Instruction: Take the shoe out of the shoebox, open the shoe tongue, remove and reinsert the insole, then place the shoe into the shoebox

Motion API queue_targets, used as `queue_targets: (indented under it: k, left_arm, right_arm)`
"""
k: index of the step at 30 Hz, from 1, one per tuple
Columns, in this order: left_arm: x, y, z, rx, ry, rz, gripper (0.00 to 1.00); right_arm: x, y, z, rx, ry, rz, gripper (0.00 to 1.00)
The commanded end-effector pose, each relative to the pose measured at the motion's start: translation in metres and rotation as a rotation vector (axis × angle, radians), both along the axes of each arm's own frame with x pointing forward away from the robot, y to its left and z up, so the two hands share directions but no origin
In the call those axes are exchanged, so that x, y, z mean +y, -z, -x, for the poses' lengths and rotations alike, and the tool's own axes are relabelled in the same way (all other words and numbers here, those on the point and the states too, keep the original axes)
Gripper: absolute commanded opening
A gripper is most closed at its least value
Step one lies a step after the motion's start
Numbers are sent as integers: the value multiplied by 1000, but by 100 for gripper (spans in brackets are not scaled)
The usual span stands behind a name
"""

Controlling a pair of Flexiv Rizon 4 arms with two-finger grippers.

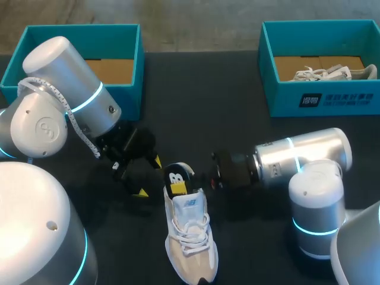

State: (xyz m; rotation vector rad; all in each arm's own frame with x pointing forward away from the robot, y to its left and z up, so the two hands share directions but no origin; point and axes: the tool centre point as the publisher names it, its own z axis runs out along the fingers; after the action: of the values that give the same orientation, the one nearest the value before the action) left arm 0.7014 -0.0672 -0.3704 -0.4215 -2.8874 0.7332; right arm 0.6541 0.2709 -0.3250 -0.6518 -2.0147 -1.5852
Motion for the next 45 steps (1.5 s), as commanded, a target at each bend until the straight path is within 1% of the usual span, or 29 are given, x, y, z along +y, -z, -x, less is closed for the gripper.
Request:
queue_targets:
  k: [1,9,17,23,24,25,26,27,28,31,33,35,40,41,42,43,45]
  left_arm:
    - [0,0,0,-1,0,-2,100]
    - [0,0,0,-1,0,-2,100]
    - [0,0,0,-1,0,-2,100]
    - [0,0,0,-1,0,-2,100]
    - [0,0,0,-1,0,-2,100]
    - [0,0,0,-1,0,-2,100]
    - [0,0,0,-1,0,-2,100]
    - [0,0,0,-1,0,-2,100]
    - [0,0,0,-1,0,-2,100]
    - [0,0,0,-1,0,-2,100]
    - [0,0,0,-1,0,-2,100]
    - [0,0,0,-1,0,-2,100]
    - [0,0,0,-1,0,-2,100]
    - [0,0,0,-1,0,-2,100]
    - [0,0,0,-1,0,-2,100]
    - [0,0,0,-1,0,-2,100]
    - [0,0,0,-1,0,-2,100]
  right_arm:
    - [6,0,-4,6,-7,14,0]
    - [2,9,1,39,8,30,0]
    - [-1,21,13,76,26,40,0]
    - [-3,22,17,87,39,47,0]
    - [-3,21,17,86,41,45,7]
    - [-3,19,16,83,42,44,23]
    - [-2,18,16,78,43,43,40]
    - [-2,17,15,74,43,42,47]
    - [-1,15,14,65,41,42,77]
    - [2,10,9,50,38,45,69]
    - [4,7,6,41,36,49,56]
    - [5,6,3,37,32,50,50]
    - [5,5,-4,33,29,48,39]
    - [5,6,-5,34,30,48,33]
    - [4,6,-6,40,32,49,18]
    - [4,7,-7,46,35,50,0]
    - [4,8,-7,53,38,53,0]
